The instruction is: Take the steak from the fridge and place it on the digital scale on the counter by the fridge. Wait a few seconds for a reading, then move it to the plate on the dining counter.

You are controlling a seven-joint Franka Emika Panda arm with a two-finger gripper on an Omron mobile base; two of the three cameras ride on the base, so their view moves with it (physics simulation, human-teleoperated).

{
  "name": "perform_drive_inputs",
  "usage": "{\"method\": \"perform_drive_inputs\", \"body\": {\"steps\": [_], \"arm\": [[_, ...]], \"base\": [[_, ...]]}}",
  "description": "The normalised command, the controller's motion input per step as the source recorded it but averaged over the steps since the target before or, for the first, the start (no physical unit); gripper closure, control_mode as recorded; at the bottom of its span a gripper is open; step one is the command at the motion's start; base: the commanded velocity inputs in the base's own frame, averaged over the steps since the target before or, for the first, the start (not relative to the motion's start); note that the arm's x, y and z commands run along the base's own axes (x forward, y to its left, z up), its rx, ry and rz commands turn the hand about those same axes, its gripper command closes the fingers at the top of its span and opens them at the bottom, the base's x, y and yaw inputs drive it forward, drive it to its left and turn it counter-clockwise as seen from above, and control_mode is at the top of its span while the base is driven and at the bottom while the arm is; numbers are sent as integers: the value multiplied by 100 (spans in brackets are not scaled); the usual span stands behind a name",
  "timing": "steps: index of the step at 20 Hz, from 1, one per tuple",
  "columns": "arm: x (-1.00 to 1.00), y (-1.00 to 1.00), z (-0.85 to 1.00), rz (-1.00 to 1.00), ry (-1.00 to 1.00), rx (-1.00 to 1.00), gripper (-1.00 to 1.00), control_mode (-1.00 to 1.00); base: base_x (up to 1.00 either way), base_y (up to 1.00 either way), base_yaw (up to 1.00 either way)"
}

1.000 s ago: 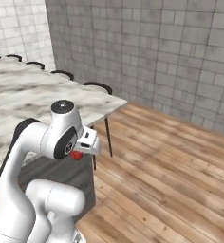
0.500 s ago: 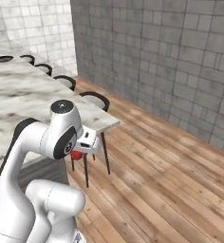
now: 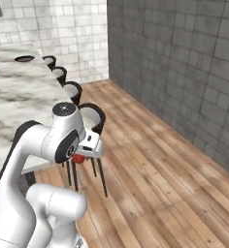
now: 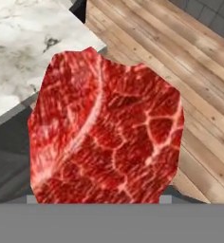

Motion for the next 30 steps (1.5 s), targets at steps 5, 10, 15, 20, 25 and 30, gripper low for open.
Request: {"method": "perform_drive_inputs", "body": {"steps": [5,10,15,20,25,30], "arm": [[0,0,0,0,0,0,100,100],[0,0,0,0,0,0,100,100],[0,0,0,0,0,0,100,100],[0,0,0,0,0,0,100,100],[0,0,0,0,0,0,100,100],[0,0,0,0,0,0,100,100]], "base": [[79,-100,45],[47,-100,46],[0,-100,28],[37,-100,19],[91,-79,26],[98,-67,31]]}}
